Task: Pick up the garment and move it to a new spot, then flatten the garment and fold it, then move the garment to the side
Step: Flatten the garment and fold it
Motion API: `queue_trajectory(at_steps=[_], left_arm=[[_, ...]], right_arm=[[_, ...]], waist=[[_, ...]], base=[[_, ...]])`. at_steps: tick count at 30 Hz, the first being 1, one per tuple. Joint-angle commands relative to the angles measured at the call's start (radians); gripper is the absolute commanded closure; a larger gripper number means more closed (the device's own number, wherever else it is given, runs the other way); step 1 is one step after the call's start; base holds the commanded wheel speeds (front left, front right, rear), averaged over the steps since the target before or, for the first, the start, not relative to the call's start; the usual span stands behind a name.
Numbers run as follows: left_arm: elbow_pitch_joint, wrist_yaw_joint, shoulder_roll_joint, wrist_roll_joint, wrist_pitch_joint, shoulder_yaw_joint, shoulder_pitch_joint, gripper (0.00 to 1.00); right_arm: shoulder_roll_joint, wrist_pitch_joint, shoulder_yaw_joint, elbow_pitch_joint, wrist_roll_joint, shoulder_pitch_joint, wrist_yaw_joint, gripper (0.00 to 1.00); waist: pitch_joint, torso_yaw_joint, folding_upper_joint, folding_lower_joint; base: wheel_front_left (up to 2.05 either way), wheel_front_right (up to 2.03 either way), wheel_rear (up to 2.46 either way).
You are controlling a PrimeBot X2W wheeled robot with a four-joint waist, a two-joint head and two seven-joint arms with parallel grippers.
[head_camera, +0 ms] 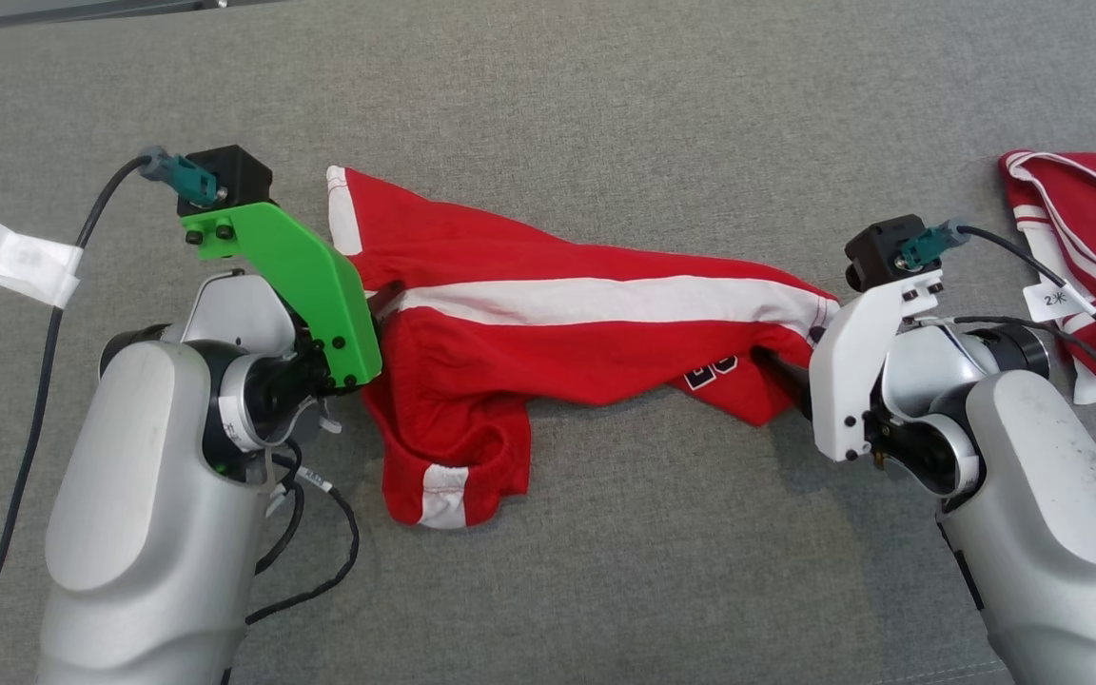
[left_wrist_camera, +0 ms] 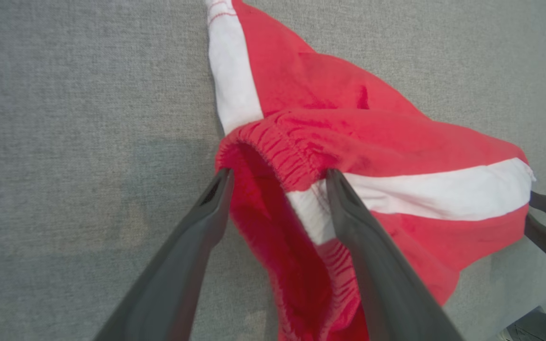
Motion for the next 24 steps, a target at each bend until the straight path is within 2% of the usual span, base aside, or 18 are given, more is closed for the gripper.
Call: queue_trajectory(at_steps=[1,12,24], left_arm=[[0.000,-0.006,0.005,-0.006,-0.001,0.003,0.003,0.00],[0.004,-0.007,0.002,-0.015,-0.015,-0.003,0.004,0.00],[0.006,-0.006,0.009,-0.020,-0.024,-0.004,0.003,0.00]], right_arm=[[0.002,0.000,-0.004,0.011,-0.008,0.022,0.000,0.00],[0.039,-0.030,-0.106,0.021,-0.029,-0.012,0.000,0.00],[0.052,-0.028,-0.132,-0.008,-0.013,-0.025,0.000,0.00]], waist=[[0.002,-0.001,0.0110,-0.0001],[-0.003,0.003,0.0110,-0.0001],[-0.004,0.004,0.0110,-0.0001]], base=[[0.00,0.00,0.00],[0.00,0.00,0.00],[0.00,0.00,0.00]])
